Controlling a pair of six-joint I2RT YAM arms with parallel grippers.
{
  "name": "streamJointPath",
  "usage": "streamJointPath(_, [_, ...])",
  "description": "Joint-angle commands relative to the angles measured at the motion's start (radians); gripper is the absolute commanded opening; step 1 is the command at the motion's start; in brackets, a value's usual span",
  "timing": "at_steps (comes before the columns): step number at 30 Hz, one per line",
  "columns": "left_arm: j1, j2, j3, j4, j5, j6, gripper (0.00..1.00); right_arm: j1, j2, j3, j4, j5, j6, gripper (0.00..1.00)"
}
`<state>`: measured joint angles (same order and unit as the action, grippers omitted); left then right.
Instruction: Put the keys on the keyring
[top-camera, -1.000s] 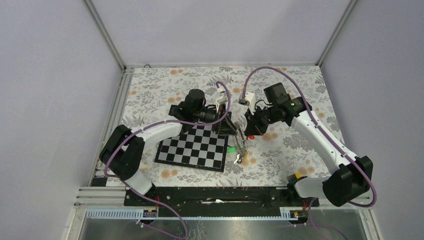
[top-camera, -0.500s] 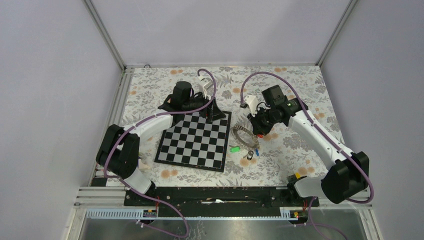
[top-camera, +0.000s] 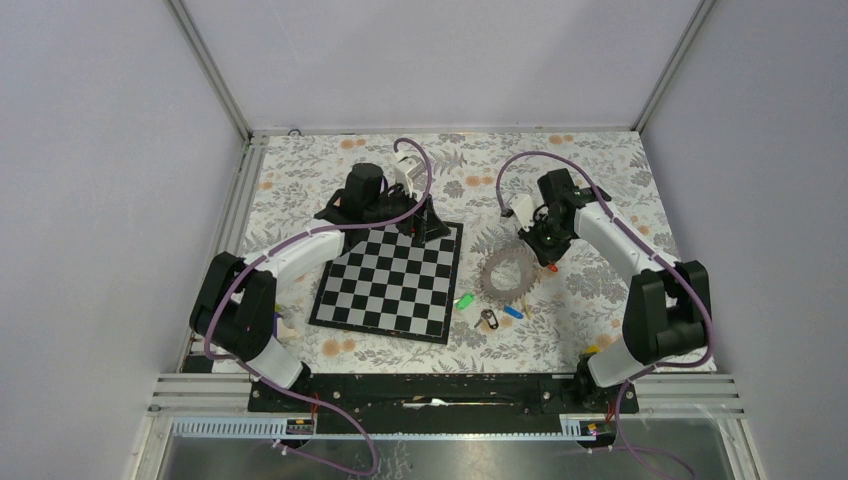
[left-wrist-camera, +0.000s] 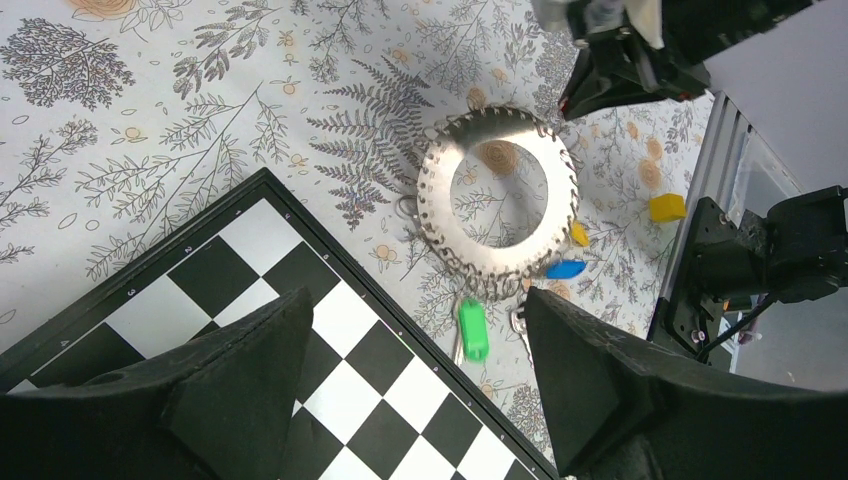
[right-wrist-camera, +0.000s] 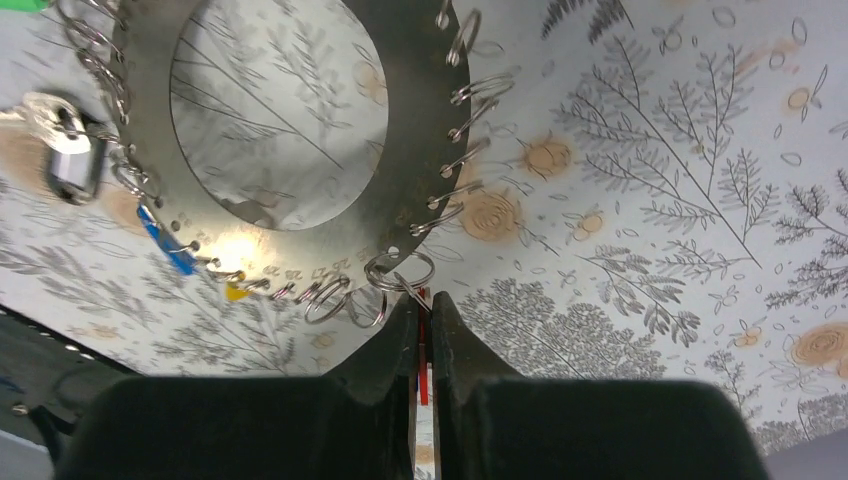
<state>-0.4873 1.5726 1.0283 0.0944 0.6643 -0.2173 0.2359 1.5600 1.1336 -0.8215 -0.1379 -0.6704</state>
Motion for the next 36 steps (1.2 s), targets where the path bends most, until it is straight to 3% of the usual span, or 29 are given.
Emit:
streamJointPath(1, [0.001, -0.053, 0.048, -0.005, -0.016, 0.029, 0.83, -0.044, 0.050, 0.019, -0.010, 0.062, -0.079, 0.00])
streamJointPath(11, [0.004, -0.071, 0.055, -0.020, -0.005, 0.027, 0.86, -0.095, 0.232, 0.050, 0.007, 0.098, -0.114, 0.00])
streamJointPath(17, [0.003, -0.079, 0.055, -0.024, 0.000, 0.027, 0.88, -0.110, 0.271, 0.044, 0.028, 0.131, -0.125, 0.12])
streamJointPath(27, [0.004, -0.091, 0.058, -0.033, -0.012, 0.027, 0.98, -0.147, 0.300, 0.032, 0.042, 0.185, -0.135, 0.19])
streamJointPath(32, [0.009, -0.097, 0.062, -0.043, -0.048, 0.027, 0.99, -0.166, 0.302, 0.024, 0.042, 0.196, -0.139, 0.30])
streamJointPath(36, [0.012, -0.104, 0.059, -0.044, -0.070, 0.026, 0.99, -0.180, 0.291, 0.017, 0.041, 0.201, -0.138, 0.46])
